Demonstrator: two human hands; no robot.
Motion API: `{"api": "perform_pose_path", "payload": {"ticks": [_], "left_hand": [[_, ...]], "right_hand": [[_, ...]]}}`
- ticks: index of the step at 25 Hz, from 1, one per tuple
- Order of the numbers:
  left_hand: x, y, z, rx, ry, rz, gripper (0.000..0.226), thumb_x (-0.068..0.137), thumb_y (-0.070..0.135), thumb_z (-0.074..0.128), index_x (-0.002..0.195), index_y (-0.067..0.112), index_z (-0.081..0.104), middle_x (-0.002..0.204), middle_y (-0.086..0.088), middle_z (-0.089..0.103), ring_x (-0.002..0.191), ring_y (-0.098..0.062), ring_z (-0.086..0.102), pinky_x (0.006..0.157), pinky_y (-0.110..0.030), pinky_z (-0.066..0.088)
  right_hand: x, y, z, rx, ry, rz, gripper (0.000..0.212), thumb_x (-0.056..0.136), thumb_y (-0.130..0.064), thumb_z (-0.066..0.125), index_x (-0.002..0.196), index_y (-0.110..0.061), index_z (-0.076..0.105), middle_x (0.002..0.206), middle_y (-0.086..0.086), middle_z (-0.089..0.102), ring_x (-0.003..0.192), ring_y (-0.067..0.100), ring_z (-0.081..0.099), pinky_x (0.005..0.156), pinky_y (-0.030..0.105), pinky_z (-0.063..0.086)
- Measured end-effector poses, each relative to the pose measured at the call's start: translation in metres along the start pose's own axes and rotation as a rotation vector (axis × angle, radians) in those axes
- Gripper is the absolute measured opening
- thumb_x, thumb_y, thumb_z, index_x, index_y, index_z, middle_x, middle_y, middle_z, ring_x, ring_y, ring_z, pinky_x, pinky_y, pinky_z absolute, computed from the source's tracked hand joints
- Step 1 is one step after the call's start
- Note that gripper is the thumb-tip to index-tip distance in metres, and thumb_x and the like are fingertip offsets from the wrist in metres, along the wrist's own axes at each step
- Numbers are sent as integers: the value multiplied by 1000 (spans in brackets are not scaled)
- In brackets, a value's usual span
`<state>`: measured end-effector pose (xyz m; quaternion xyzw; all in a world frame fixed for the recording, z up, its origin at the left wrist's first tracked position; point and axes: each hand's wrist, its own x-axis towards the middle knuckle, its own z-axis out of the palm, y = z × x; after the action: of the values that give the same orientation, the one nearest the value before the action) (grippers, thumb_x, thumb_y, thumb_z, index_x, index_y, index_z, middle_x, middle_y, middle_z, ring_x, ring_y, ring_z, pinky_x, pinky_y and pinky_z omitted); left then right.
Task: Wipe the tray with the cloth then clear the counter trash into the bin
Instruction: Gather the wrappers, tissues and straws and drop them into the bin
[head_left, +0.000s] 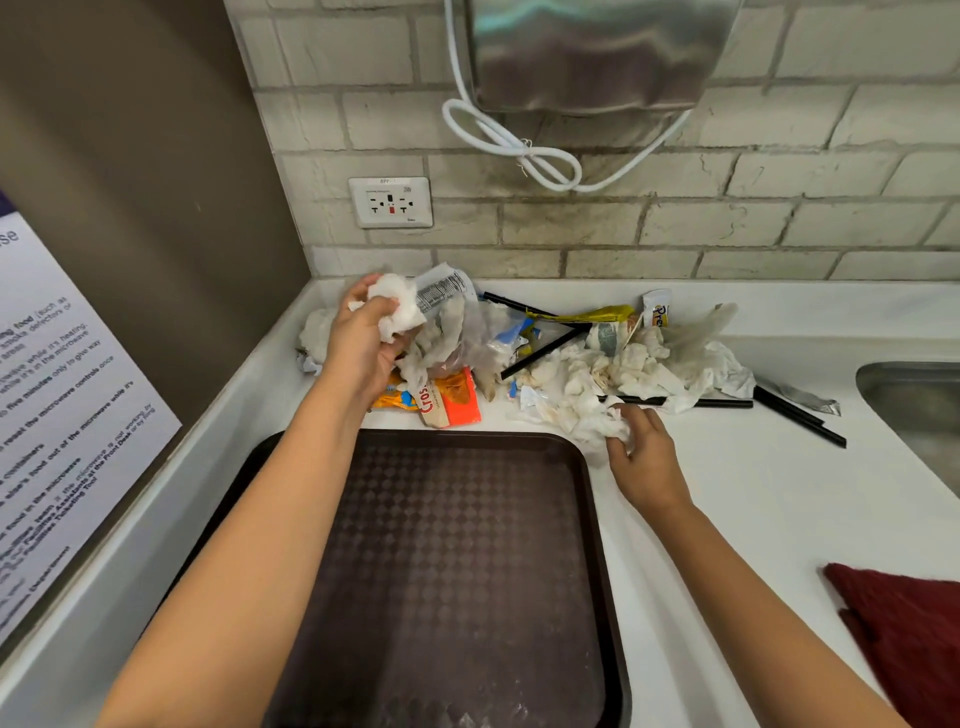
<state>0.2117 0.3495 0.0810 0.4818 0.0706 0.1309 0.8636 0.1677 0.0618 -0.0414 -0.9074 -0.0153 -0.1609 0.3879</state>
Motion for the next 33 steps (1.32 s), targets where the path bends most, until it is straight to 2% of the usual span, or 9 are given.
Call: {"api": "perform_pose_path", "payload": {"ticks": [2,4,7,9,13,18,26,29,33], "left_hand": [[-27,-9,11,58,-61,-81,31,88,-6,39,102,19,52,100,-6,57,83,-20,59,49,-23,53],[-58,-27,18,161,-107,-154,31,87,-6,41,101,17,56,97,-6,58,78,-18,60,47,-22,50],[-105,-46,25,239,-182,-253,33,87,-6,40,93,21,59,104,-9,57,86,-19,58,63,-30,51],[-134,-53,24,109,-271,-370,36,83,-6,35,96,19,58,106,-9,57,92,-24,58,71,-35,51],[-188,-60,12,-166,-437,-530,54,54,-6,37,102,8,56,106,-13,62,100,-34,58,81,-41,52],[-245,-80,-5,3,-560,-590,45,77,-18,32,102,11,56,104,-7,65,99,-24,59,92,-36,46],[-321,-111,-6,111,-690,-617,31,90,-10,42,107,14,53,98,-4,61,84,-12,64,76,-28,57],[-349,-130,-6,230,-686,-621,32,89,-9,45,101,20,53,95,1,59,85,-10,57,71,-27,51],[-395,-169,-7,478,-622,-658,34,87,-6,51,101,25,52,86,6,55,73,-7,46,59,-21,34]], "right_hand": [[-6,-5,-6,26,24,-1,38,86,1,51,124,-1,52,116,16,53,99,30,55,85,22,37],[-16,-11,-13,63,47,-15,37,86,3,50,122,-1,54,114,16,55,92,26,55,80,17,35],[-39,-24,-25,113,104,-60,32,84,4,50,114,-3,58,104,14,58,85,22,54,73,14,34],[-59,-32,-34,150,152,-81,29,84,5,51,110,-4,60,100,13,60,87,20,55,75,15,36],[-113,-37,-48,214,222,-71,30,81,9,50,107,-4,60,101,7,61,92,17,57,83,23,43],[-197,-28,-63,234,265,19,30,80,-2,46,106,-10,59,99,1,59,91,8,55,82,8,41],[-258,5,-89,183,352,46,30,79,1,42,104,-7,56,98,12,55,92,21,53,83,18,41],[-283,24,-93,147,338,43,31,76,7,43,102,-2,56,96,7,51,90,14,49,81,10,38],[-338,66,-103,157,307,116,23,79,7,45,99,2,56,91,10,49,78,5,44,76,3,34]]}}
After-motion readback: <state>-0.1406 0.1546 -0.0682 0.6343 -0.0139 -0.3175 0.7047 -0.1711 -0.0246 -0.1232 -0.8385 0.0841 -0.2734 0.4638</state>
